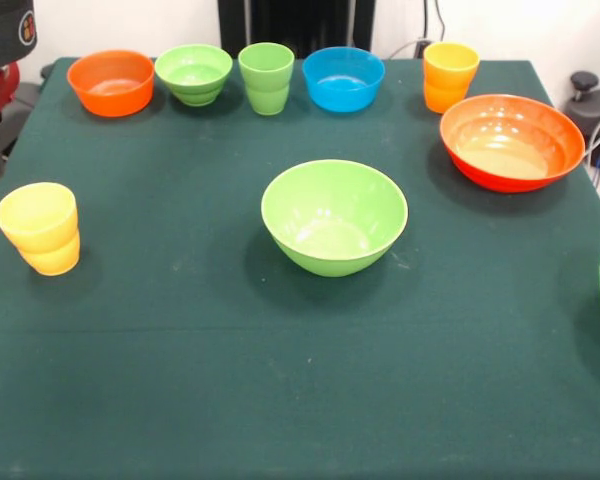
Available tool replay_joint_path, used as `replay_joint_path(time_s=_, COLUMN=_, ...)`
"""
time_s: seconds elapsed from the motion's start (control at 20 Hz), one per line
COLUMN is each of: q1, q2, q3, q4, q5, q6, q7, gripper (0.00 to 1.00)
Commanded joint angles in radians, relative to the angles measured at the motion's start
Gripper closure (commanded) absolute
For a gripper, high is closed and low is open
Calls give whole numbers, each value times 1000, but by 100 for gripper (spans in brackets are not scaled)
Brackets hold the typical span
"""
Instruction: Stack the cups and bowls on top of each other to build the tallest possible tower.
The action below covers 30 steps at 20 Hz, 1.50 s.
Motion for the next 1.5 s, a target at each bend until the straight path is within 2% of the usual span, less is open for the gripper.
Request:
replay_joint_path(time_s=0.05, q1=4, q2=45, q3=153, q4=129, q5=-78, q6=-84, q7=-93, gripper=0)
replay_joint_path(time_s=0.35, q1=-21, q2=56, q3=180, q4=124, q5=-98, q6=-103, q7=-136, gripper=0)
replay_joint_path(time_s=0.7, q1=-45, q2=73, q3=212, q4=108, q5=-120, q6=-128, q7=-127, gripper=0)
replay_joint_path(time_s=0.9, q1=-37, q2=83, q3=210, q4=99, q5=-126, q6=-134, q7=-102, gripper=0)
replay_joint_path(time_s=1.0, q1=-15, q2=97, q3=176, q4=75, q5=-140, q6=-131, q7=-75, gripper=0)
replay_joint_path(time_s=1.5, q1=-2, q2=99, q3=193, q4=85, q5=-102, q6=-125, q7=-39, gripper=0)
